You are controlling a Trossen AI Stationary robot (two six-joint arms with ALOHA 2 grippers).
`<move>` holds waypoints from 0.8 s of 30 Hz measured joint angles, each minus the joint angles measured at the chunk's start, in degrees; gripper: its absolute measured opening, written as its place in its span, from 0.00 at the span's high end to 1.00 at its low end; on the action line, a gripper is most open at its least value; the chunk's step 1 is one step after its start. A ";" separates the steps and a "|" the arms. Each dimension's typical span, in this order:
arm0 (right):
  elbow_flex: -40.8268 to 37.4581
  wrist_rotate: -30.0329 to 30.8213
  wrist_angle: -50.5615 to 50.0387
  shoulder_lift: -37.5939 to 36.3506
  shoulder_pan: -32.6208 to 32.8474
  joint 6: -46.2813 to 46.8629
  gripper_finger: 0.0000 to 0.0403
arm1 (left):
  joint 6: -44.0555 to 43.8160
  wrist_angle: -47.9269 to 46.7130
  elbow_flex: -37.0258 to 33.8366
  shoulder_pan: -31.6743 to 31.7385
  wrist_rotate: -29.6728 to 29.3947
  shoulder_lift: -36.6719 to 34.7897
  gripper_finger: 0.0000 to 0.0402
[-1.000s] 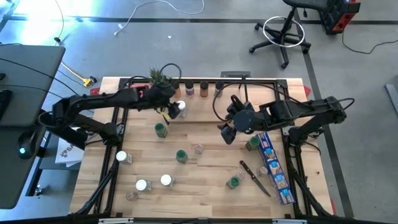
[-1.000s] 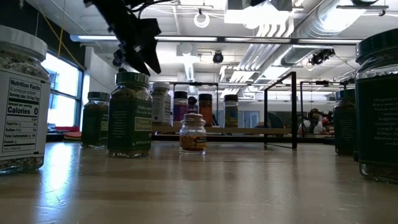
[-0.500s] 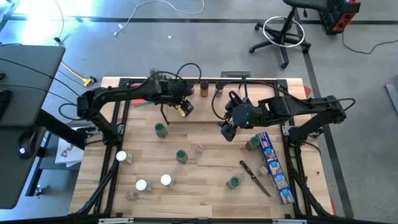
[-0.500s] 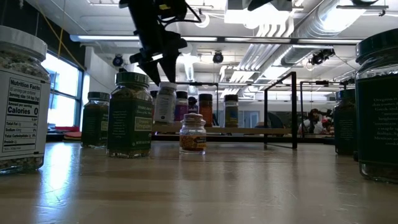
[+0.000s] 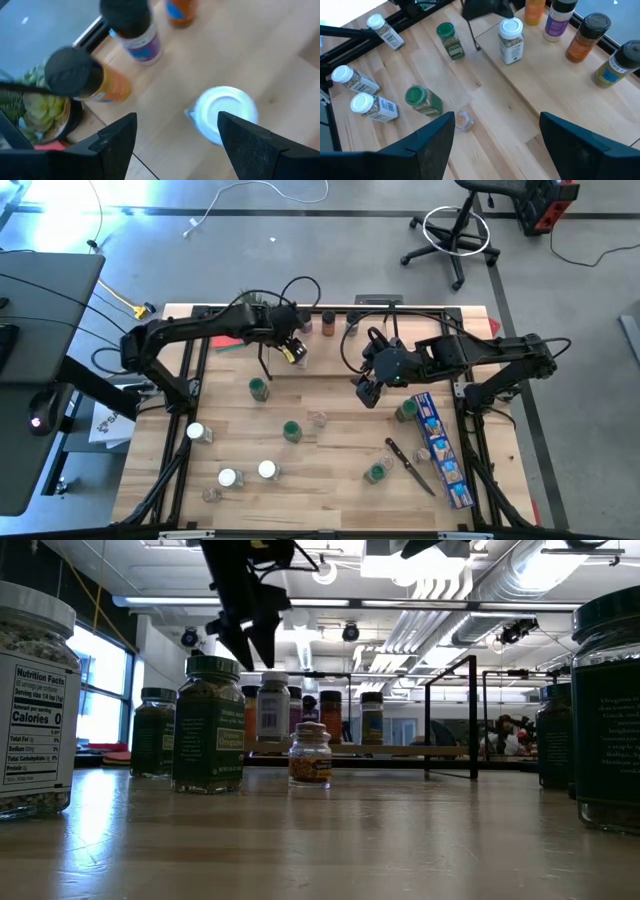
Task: Shelf spices
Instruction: Put the white seasoning bottle on the shelf aligned with the black seasoning bottle
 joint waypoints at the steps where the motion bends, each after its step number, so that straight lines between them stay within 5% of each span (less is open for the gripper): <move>1: 0.00 0.00 0.00 0.00 0.00 -0.05 0.29 | 2.20 -0.05 0.00 -0.03 1.38 -0.65 0.32; 6: 0.00 0.00 -0.02 0.02 0.00 -1.05 0.29 | 10.65 -0.17 0.00 -0.15 8.93 -3.24 0.32; 15: -2.23 0.01 2.65 0.01 -0.04 -1.46 0.29 | 12.44 0.54 0.00 0.87 21.22 -1.17 0.32; 24: -10.69 -8.28 23.60 1.32 -3.41 -4.28 0.29 | 12.69 -1.73 -0.04 0.20 19.21 -1.82 0.41</move>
